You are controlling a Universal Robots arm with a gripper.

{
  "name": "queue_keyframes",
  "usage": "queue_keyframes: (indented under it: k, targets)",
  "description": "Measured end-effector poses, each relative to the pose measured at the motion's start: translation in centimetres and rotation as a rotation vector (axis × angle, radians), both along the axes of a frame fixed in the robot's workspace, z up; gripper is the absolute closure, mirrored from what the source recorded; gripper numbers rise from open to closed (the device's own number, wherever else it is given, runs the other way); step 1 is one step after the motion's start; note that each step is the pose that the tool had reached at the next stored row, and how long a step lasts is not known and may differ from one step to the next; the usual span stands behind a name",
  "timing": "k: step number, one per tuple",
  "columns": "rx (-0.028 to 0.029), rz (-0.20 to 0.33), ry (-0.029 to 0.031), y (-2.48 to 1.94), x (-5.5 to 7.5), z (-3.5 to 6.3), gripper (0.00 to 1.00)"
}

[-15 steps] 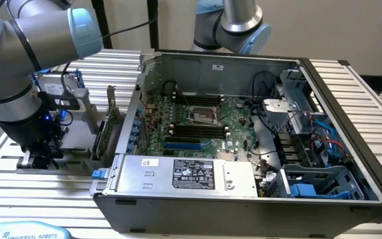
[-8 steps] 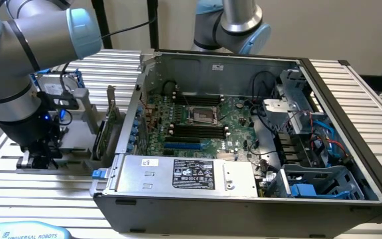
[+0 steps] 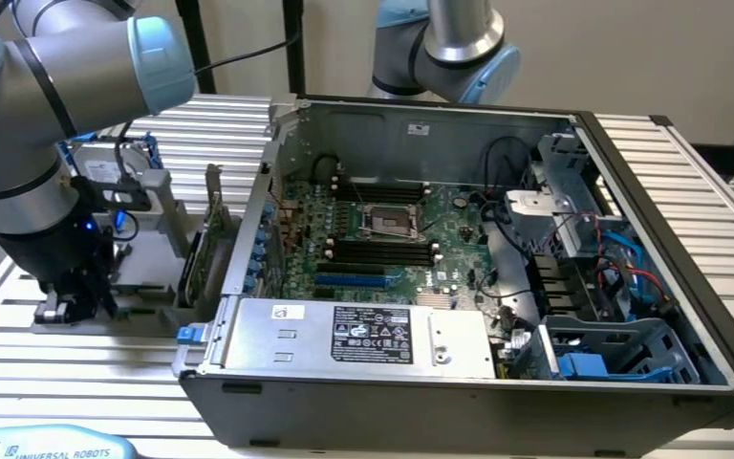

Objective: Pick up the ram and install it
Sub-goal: 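Pick up the ram and move it above insertion slot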

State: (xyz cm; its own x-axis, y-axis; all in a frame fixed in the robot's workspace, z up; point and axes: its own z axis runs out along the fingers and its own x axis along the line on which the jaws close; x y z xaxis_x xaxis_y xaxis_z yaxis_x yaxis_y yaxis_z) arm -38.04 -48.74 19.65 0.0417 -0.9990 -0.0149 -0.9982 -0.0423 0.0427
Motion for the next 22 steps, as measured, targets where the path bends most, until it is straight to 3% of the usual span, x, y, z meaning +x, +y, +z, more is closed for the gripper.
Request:
queue_keyframes:
  k: [2,13,17,22]
  targets:
    - [0.0001,0.000,-0.0001,0.00,0.0,-0.01,0.87]
    - [0.0005,-0.003,-0.0004,0.01,0.0,0.04,0.87]
    - [0.0020,-0.003,0.0005,0.00,0.0,1.08,0.87]
    - [0.0041,-0.003,0.0011,0.00,0.1,3.05,0.87]
